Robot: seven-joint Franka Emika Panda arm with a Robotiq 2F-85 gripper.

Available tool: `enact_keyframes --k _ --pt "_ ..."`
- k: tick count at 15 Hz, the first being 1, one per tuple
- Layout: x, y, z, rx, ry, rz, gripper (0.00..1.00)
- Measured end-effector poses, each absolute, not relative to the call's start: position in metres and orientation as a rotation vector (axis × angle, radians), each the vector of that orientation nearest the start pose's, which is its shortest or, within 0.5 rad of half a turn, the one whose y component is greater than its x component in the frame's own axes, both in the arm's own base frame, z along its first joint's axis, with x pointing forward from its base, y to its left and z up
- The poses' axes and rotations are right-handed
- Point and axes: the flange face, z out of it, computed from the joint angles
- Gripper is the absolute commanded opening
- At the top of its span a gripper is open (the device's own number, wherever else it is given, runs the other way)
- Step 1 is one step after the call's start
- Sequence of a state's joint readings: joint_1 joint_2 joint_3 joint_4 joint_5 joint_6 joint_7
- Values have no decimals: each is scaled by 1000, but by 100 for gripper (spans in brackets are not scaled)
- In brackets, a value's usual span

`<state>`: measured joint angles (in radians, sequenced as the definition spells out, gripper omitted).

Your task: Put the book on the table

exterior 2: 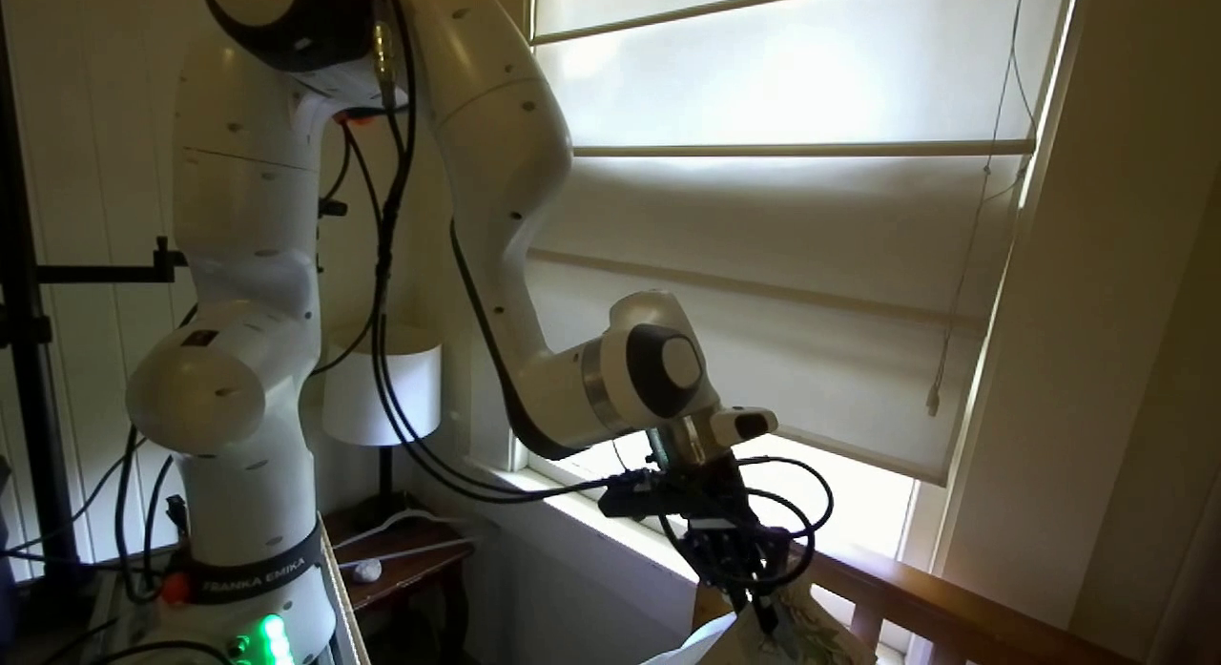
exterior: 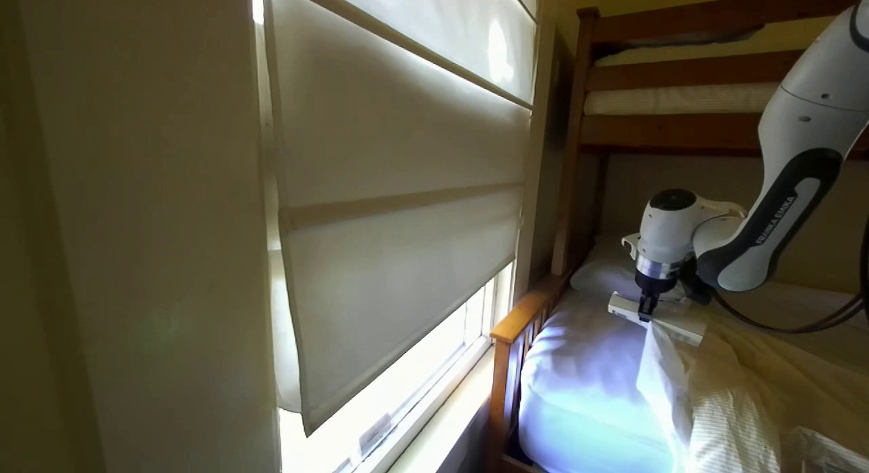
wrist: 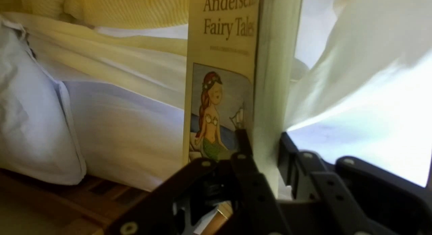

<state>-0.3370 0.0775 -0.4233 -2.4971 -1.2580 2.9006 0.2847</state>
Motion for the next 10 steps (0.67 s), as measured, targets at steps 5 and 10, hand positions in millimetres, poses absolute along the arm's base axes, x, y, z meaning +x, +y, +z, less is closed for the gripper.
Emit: enact_keyframes --k 5,10 --pt "376 -279 253 2625 457 186 6" --pt "397 -242 188 2710 770 154 6"
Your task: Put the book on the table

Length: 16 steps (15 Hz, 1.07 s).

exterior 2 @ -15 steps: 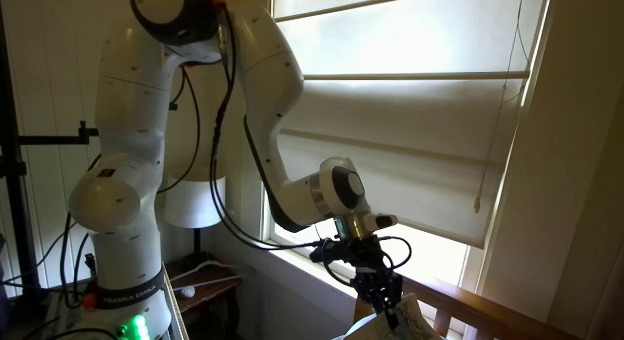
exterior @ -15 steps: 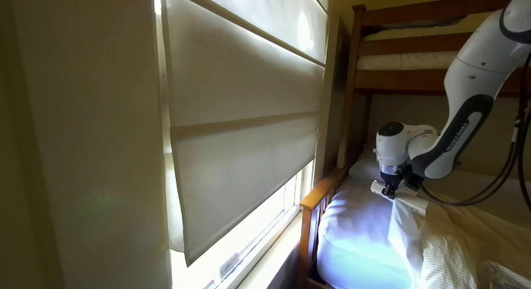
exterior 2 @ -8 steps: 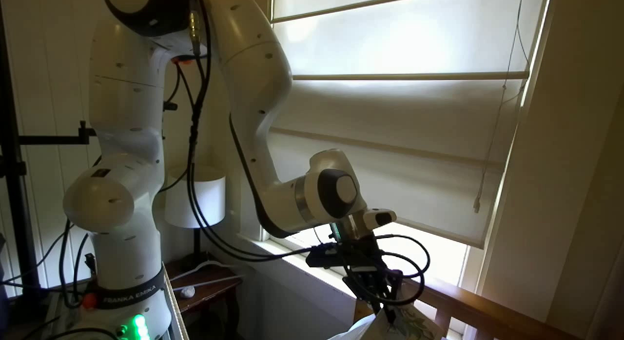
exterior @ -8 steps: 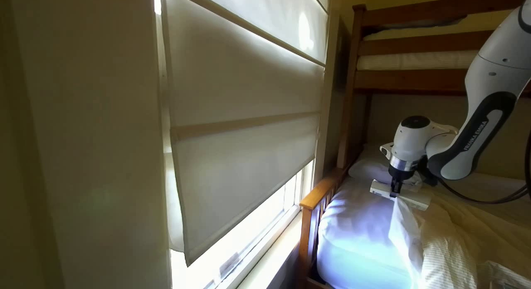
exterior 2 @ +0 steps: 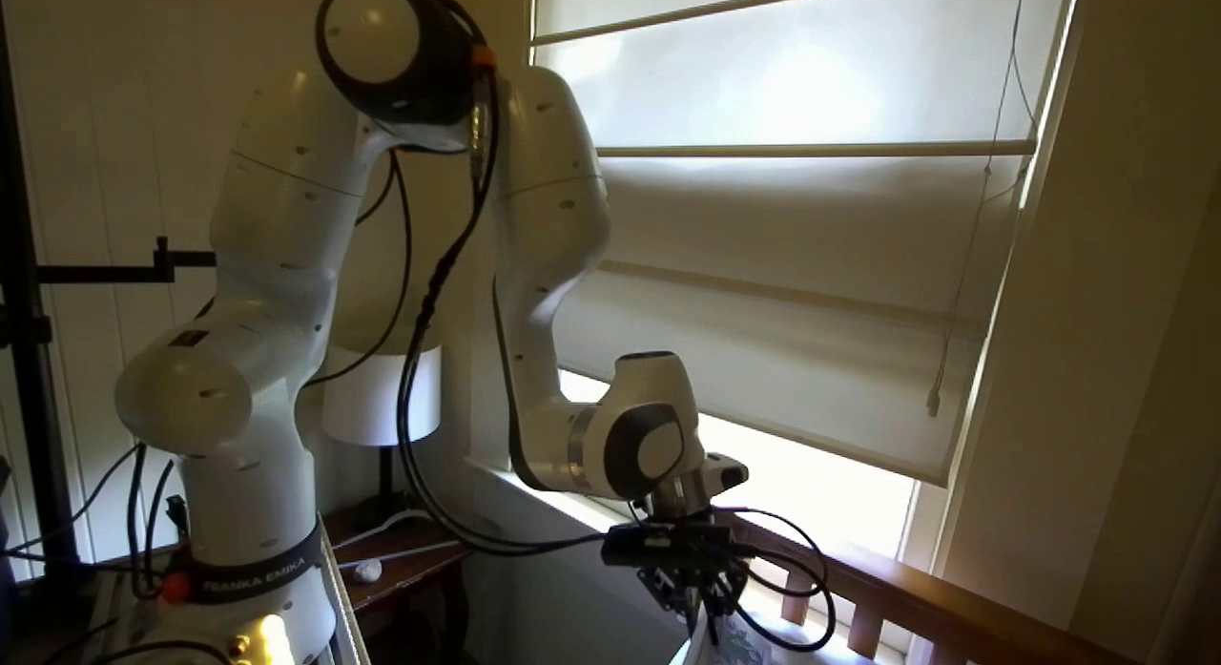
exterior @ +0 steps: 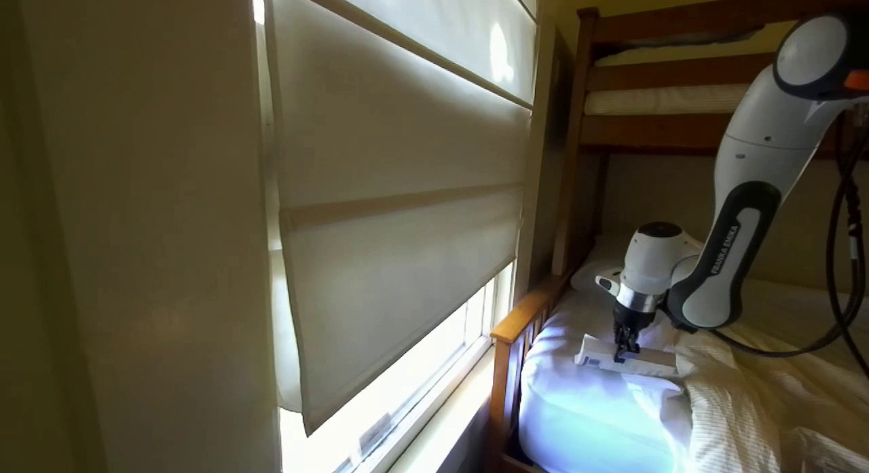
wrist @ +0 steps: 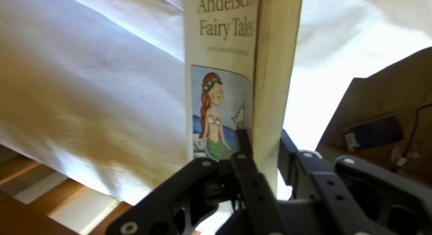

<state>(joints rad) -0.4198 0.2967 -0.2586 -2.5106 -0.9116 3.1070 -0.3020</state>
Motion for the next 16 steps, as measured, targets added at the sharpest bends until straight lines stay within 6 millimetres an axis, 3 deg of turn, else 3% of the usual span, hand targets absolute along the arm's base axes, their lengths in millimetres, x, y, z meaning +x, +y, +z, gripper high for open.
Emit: enact_keyframes --k 3,5,11,16 --pt "405 -224 161 -3213 -1054 -132 6" --pt "409 -224 163 -3197 -1072 -113 6" --pt "395 -215 218 -3250 -1033 -335 6" --pt "377 -172 242 -3225 -1079 -427 6"
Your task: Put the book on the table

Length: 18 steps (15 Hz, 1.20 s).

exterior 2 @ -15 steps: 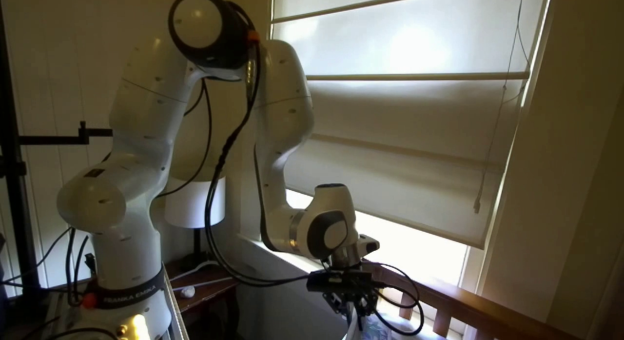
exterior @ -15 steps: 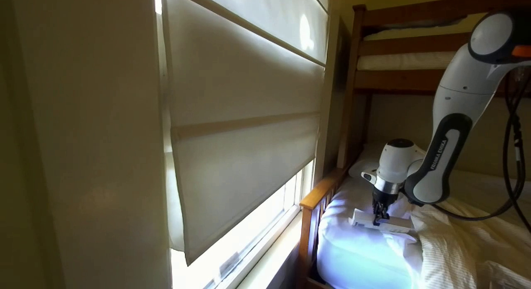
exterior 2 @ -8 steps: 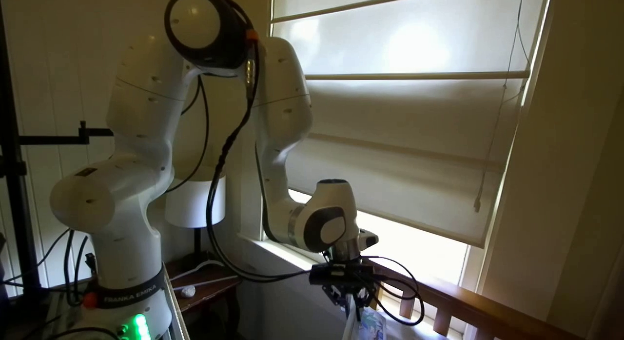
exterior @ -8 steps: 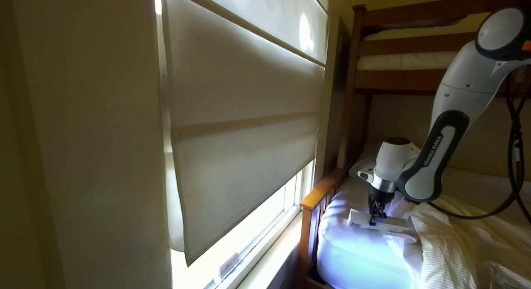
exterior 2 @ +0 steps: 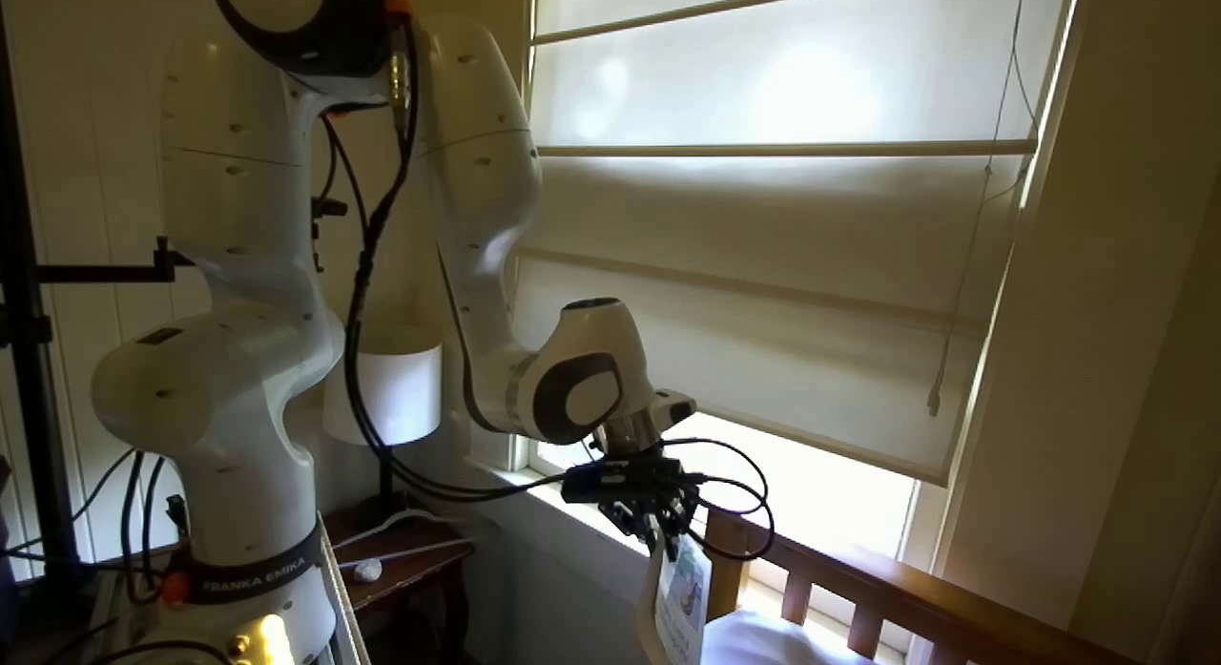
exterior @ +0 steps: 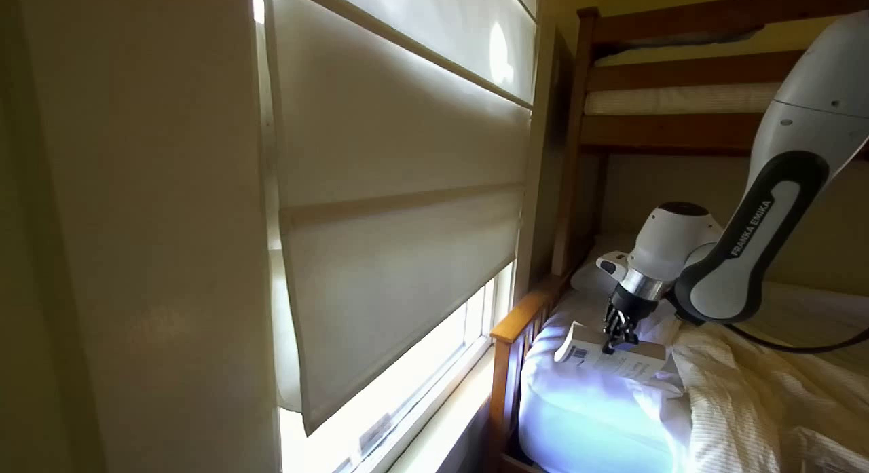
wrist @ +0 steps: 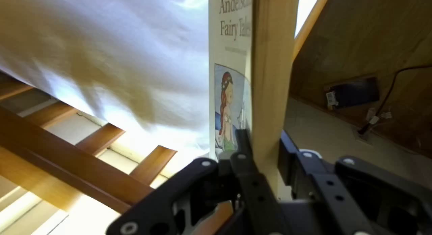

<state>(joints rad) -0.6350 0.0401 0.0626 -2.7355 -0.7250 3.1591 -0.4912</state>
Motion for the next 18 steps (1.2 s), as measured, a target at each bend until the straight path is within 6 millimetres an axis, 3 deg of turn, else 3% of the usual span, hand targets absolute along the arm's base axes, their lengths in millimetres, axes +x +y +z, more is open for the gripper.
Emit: enact_keyframes --k 2,7,11,14,15,18 --pt "379 -149 248 -3197 -1150 -459 6" --pt "412 -75 265 -3114 -1263 -580 6" --pt "426 -20 278 -3146 -1033 -602 6" --pt "428 -2 285 -3206 -786 -564 6" --pt "427 0 285 -3223 -722 -549 23" --pt "425 -2 282 -3249 -633 -507 23"
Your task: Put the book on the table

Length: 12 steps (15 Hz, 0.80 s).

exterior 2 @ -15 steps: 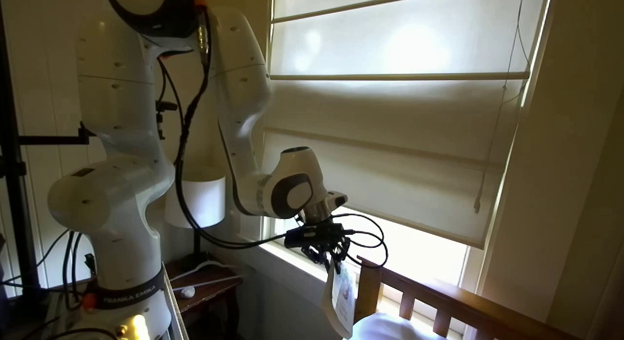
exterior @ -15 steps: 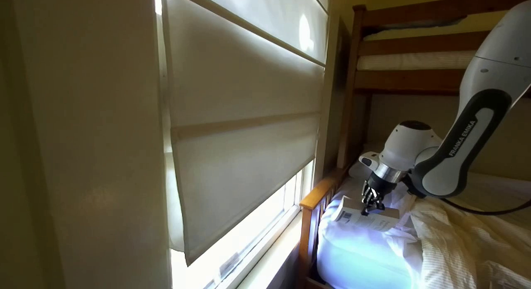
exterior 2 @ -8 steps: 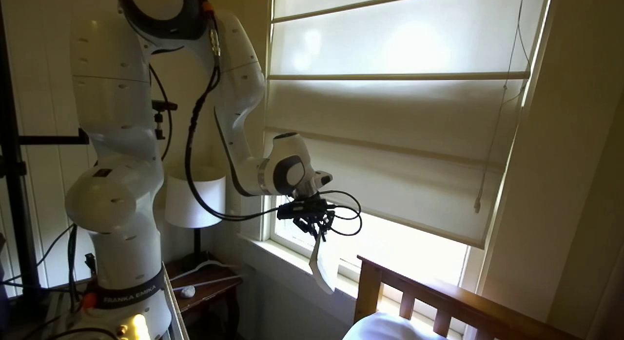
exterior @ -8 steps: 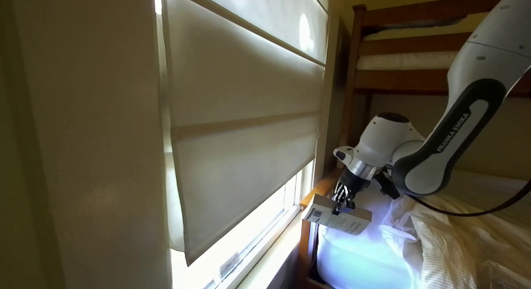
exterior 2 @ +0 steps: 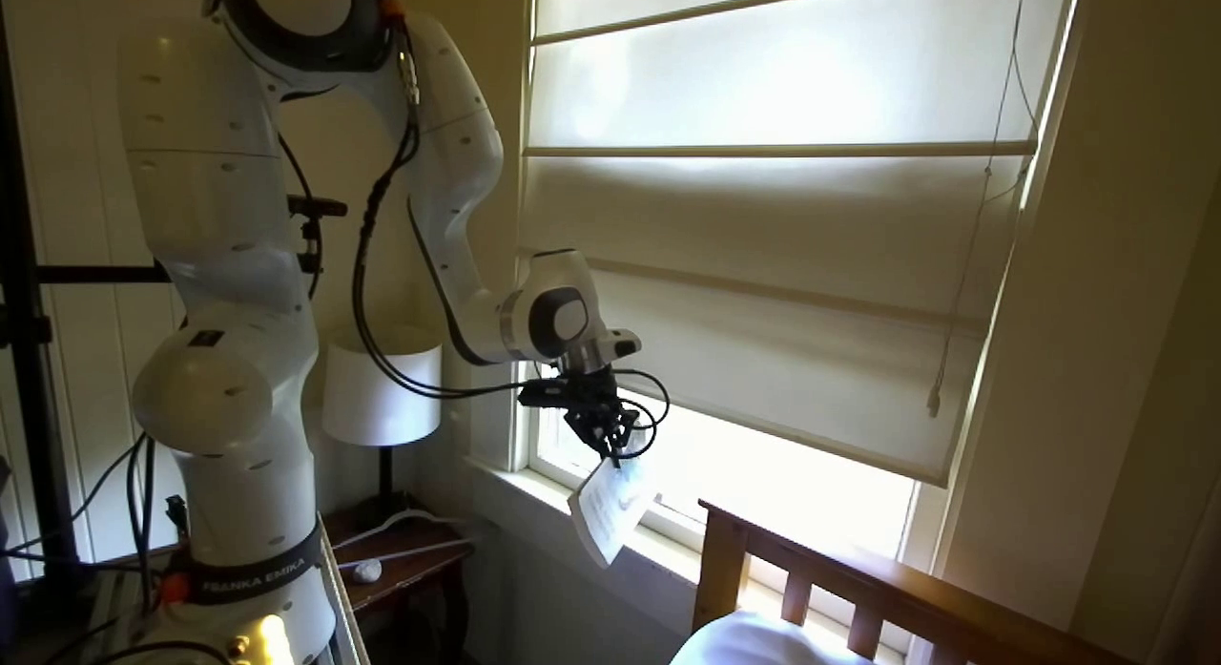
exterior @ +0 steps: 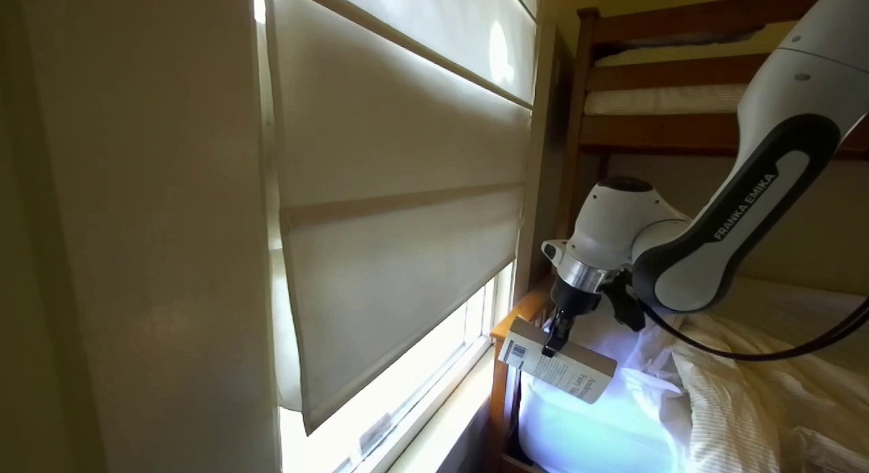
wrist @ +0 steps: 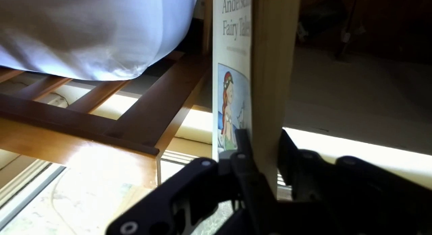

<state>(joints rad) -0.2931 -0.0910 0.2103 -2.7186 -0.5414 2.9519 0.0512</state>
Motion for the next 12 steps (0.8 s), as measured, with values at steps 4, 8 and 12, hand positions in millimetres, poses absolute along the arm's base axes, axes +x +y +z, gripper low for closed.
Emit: enact_keyframes --k 4,8,12 --pt "424 -3 282 -3252 -620 -503 6" --pt "423 3 270 -3232 -629 -477 6" --pt "417 44 233 -3155 -593 -376 6"
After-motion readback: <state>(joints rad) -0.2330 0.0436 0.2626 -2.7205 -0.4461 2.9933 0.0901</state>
